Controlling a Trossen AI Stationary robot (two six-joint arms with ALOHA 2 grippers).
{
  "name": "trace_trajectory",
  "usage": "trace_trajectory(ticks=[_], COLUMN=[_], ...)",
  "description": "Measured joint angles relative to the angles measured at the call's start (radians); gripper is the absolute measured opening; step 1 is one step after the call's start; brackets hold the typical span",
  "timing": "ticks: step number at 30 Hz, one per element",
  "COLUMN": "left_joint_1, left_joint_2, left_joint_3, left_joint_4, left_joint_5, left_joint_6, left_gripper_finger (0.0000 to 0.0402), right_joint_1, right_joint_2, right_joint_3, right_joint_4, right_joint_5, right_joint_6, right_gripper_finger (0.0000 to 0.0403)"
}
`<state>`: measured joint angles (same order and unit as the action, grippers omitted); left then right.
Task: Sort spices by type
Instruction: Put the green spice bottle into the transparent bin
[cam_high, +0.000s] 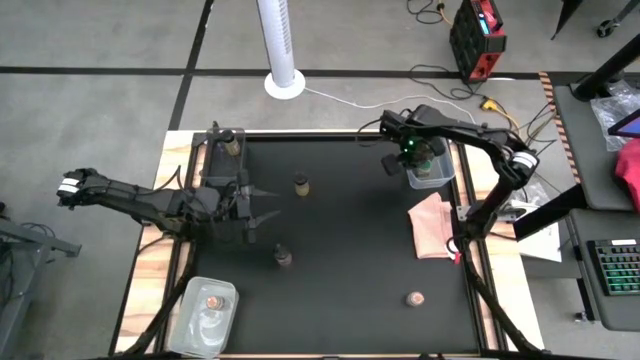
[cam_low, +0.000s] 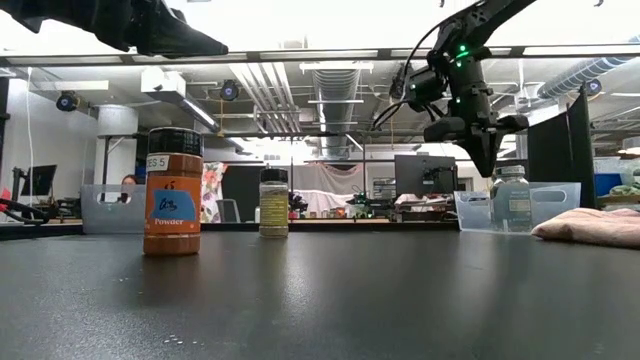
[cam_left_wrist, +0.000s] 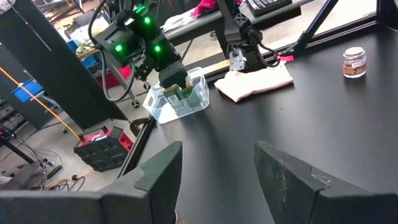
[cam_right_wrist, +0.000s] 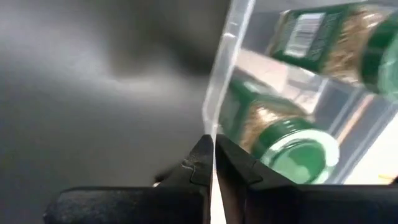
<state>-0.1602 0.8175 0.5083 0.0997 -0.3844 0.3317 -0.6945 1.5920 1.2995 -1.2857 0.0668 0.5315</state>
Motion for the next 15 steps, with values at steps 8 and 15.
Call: trace_trajectory(ticks=[8, 15], left_joint_1=[0.0, 0.0], left_joint_2=[0.0, 0.0], left_joint_3=[0.0, 0.0], left_joint_4=[-0.006, -0.006], left_joint_5=[0.0, 0.0], left_joint_6=[-0.004, -0.005], left_gripper_finger=[0.0184, 0.0184], right_joint_1=[-0.046, -0.058], right_joint_2=[0.0, 0.0], right_joint_3=[-0.002, -0.012], right_joint_4=[-0.006, -0.021], right_joint_5=[0.017, 0.045], right_joint_6=[-0.019, -0.027], right_gripper_finger=[0.0009, 0.0009])
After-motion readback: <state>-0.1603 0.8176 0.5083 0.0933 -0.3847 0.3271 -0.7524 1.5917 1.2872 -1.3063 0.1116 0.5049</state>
